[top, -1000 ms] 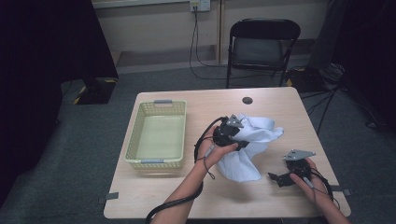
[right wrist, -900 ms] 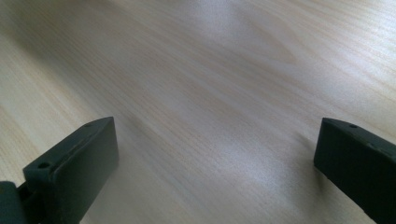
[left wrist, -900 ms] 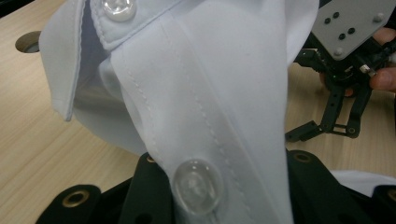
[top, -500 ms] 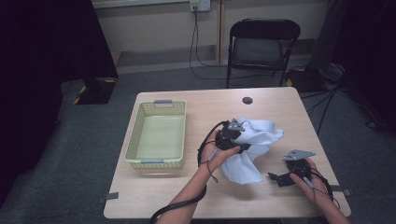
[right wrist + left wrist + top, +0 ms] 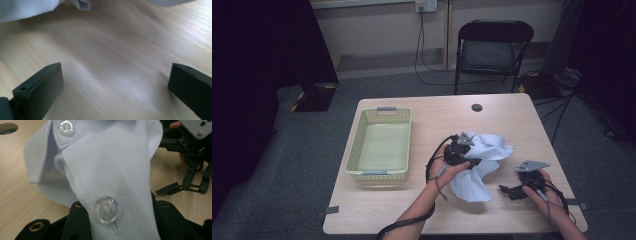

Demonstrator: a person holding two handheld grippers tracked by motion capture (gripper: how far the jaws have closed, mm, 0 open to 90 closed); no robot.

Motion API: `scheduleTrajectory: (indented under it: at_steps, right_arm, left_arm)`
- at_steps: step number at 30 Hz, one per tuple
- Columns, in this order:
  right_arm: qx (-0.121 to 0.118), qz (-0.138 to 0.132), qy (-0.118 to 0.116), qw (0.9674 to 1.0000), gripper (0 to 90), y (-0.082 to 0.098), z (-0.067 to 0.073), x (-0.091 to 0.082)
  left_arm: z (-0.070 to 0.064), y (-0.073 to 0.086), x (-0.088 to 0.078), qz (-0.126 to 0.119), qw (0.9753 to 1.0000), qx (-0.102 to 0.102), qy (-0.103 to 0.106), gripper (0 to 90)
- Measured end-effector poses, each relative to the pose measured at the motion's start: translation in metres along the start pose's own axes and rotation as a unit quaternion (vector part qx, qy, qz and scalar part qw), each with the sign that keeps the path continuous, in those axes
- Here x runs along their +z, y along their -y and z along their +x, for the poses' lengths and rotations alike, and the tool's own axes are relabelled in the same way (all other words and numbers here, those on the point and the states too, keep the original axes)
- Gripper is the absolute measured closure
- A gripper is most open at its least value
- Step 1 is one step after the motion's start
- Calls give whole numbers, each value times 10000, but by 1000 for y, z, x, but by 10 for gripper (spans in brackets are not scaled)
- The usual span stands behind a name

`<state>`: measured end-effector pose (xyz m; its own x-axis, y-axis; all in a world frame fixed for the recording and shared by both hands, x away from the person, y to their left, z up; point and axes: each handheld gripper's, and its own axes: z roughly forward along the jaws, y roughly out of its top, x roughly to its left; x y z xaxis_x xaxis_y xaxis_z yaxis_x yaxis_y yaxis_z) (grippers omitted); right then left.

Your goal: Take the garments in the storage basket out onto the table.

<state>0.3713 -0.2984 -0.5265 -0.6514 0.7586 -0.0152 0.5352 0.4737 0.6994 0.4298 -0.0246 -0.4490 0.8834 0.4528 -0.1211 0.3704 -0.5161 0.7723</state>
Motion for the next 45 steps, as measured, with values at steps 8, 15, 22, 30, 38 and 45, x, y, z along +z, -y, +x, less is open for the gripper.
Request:
scheduleTrajectory:
  at_steps: [8, 15, 22, 30, 38, 45]
  right_arm:
    - [0, 0, -1, 10000, 0, 0, 0, 0]
    - [0, 0, -2, 10000, 0, 0, 0, 0]
    - [1, -1, -1, 10000, 0, 0, 0, 0]
    - [2, -1, -1, 10000, 0, 0, 0, 0]
    - [2, -1, -1, 10000, 0, 0, 0, 0]
    - [2, -1, -2, 10000, 0, 0, 0, 0]
  left_arm:
    - [1, 8, 6, 79, 10000, -39, 12, 629]
    - [1, 12, 9, 109, 9999, -29, 19, 617]
    - [1, 15, 11, 138, 9999, -48, 41, 583]
    - [2, 17, 10, 158, 9998, -102, 110, 565]
    - [1, 16, 7, 188, 9996, 35, 191, 536]
    - [0, 15, 5, 212, 9996, 111, 169, 486]
